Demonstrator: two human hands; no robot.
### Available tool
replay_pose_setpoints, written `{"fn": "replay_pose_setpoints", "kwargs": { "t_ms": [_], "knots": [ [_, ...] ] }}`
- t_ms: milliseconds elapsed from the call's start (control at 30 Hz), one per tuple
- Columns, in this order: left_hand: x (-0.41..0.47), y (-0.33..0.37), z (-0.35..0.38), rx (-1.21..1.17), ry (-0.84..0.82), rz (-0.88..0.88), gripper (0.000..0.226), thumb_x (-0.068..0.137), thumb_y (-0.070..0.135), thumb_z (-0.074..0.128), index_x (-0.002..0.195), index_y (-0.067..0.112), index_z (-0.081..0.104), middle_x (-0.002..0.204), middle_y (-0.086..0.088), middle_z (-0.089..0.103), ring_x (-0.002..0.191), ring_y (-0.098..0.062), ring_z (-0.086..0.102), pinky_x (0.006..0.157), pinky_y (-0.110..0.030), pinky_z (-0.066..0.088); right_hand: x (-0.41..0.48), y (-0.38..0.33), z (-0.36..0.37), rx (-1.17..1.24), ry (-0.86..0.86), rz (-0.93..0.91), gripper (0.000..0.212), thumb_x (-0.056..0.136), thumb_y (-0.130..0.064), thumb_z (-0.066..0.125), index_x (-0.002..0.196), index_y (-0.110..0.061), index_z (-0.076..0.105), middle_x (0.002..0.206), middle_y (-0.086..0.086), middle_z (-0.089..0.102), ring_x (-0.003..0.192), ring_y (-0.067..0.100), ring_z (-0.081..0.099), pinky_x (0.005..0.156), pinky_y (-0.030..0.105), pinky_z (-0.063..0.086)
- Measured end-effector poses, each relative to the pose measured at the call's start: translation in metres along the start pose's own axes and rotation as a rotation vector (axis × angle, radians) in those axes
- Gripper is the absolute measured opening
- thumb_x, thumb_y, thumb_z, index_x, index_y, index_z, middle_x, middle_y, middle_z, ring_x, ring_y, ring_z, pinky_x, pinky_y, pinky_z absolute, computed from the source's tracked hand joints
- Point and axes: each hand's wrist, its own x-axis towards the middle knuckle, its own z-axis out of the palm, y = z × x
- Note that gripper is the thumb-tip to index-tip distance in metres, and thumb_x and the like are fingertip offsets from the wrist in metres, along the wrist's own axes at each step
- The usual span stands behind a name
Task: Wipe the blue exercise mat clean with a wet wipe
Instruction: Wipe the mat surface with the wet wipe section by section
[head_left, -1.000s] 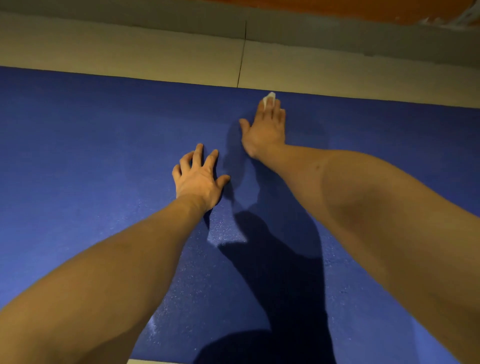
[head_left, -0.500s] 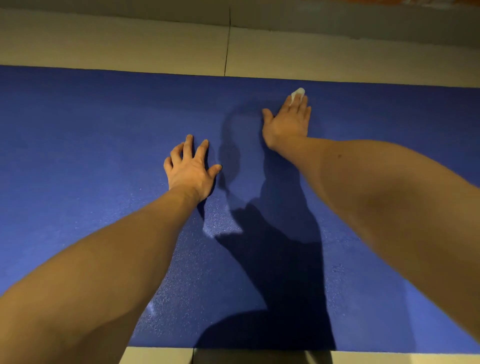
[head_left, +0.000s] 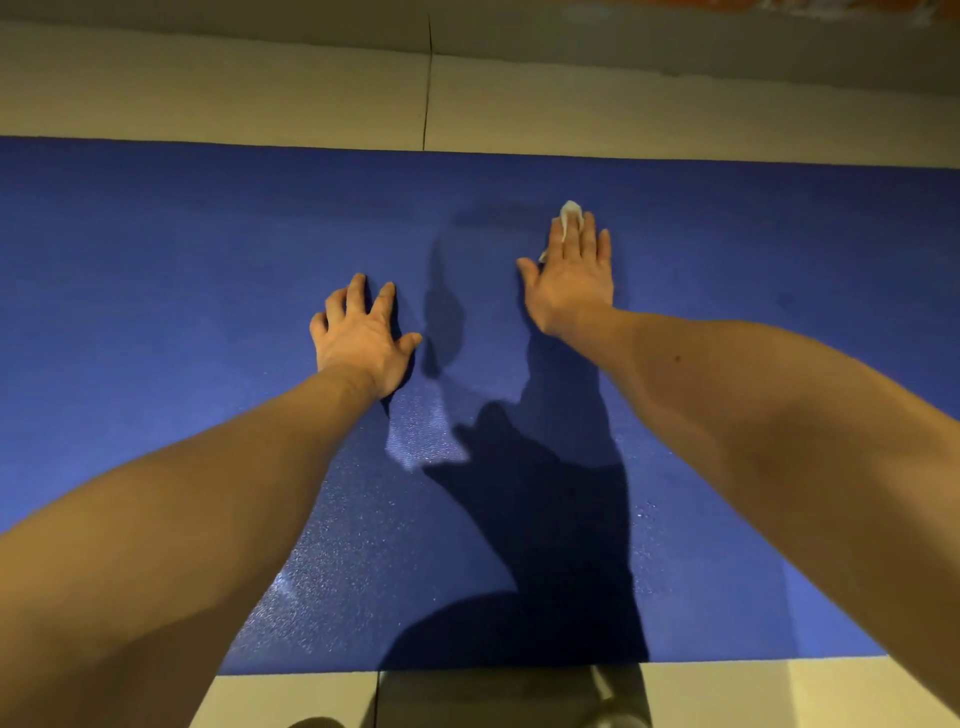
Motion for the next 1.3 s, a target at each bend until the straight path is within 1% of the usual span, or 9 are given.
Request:
{"fn": "replay_pose_setpoints", "kwargs": {
  "t_ms": [100,333,500,600,667,867,1100,1200,1300],
  "knots": [
    [-0.007,-0.002,0.002,-0.005,0.016,0.01,0.078,0.096,0.063,0.047,0.159,0.029,0.017,0.166,-0.005,0.006,0.15,-0.032,0.008,0.121,-0.05,0.013,-0.017,-0.039,0.005,0.107,0.015,0.038,0.082,0.106,-0.057,0.02,0.161,-0.001,-0.005,0.167,0.018,-0.02,0.155,0.033,-0.017,0.127,0.046,-0.006],
    [-0.016,-0.005,0.008,-0.016,0.053,0.026,0.078,0.094,0.061,0.05,0.158,0.027,0.022,0.165,-0.006,0.012,0.148,-0.033,0.013,0.119,-0.051,0.017,-0.055,-0.057,0.027,0.094,-0.027,-0.468,0.078,0.107,-0.052,0.031,0.163,-0.009,0.0,0.17,0.007,-0.015,0.157,0.023,-0.014,0.128,0.043,-0.003],
    [-0.024,-0.009,0.011,-0.003,0.044,0.036,0.078,0.094,0.062,0.051,0.157,0.027,0.023,0.164,-0.005,0.014,0.146,-0.033,0.016,0.119,-0.052,0.02,-0.023,-0.001,0.01,-0.036,0.036,-0.096,0.078,0.105,-0.057,0.018,0.163,-0.008,-0.003,0.17,0.009,-0.015,0.156,0.027,-0.016,0.126,0.048,-0.011],
    [-0.029,-0.011,0.011,-0.001,0.04,0.034,0.078,0.094,0.062,0.051,0.157,0.026,0.024,0.164,-0.006,0.014,0.146,-0.033,0.016,0.118,-0.052,0.02,-0.032,-0.019,0.01,0.023,0.019,0.022,0.082,0.105,-0.059,0.014,0.161,-0.002,-0.005,0.168,0.017,-0.019,0.155,0.033,-0.017,0.126,0.049,-0.008],
    [-0.032,-0.01,0.012,-0.003,0.037,0.027,0.077,0.094,0.061,0.051,0.157,0.026,0.023,0.164,-0.006,0.014,0.146,-0.033,0.016,0.118,-0.051,0.02,-0.05,-0.045,0.018,0.11,0.017,-0.042,0.082,0.106,-0.057,0.019,0.16,-0.001,-0.006,0.167,0.02,-0.02,0.155,0.034,-0.017,0.127,0.048,-0.007],
    [-0.043,-0.01,0.013,-0.001,0.037,0.024,0.076,0.094,0.06,0.052,0.156,0.026,0.025,0.163,-0.006,0.016,0.144,-0.033,0.018,0.117,-0.051,0.021,-0.085,-0.055,0.033,0.051,-0.05,-0.587,0.076,0.107,-0.052,0.028,0.163,-0.009,-0.001,0.17,0.008,-0.017,0.157,0.024,-0.014,0.128,0.043,-0.002],
    [-0.065,-0.017,0.016,0.012,0.011,0.01,0.075,0.094,0.058,0.053,0.156,0.026,0.026,0.162,-0.005,0.018,0.144,-0.033,0.019,0.117,-0.051,0.022,-0.071,-0.015,0.021,0.001,-0.011,-0.131,0.08,0.106,-0.056,0.019,0.161,-0.004,-0.008,0.167,0.015,-0.021,0.155,0.033,-0.019,0.126,0.049,-0.007],
    [-0.076,-0.014,0.018,-0.003,0.003,0.002,0.075,0.094,0.057,0.055,0.156,0.025,0.027,0.162,-0.005,0.018,0.143,-0.032,0.019,0.117,-0.05,0.022,-0.109,-0.052,0.034,0.168,-0.046,-0.233,0.083,0.106,-0.054,0.027,0.16,-0.001,-0.007,0.167,0.018,-0.022,0.155,0.034,-0.019,0.127,0.046,-0.008],
    [-0.088,-0.011,0.022,-0.003,0.002,0.007,0.077,0.093,0.058,0.056,0.156,0.025,0.027,0.162,-0.005,0.019,0.143,-0.032,0.02,0.116,-0.049,0.023,-0.152,-0.065,0.051,0.064,-0.075,-0.471,0.082,0.106,-0.056,0.022,0.16,-0.005,-0.012,0.166,0.014,-0.026,0.154,0.029,-0.023,0.127,0.045,-0.006]
  ]
}}
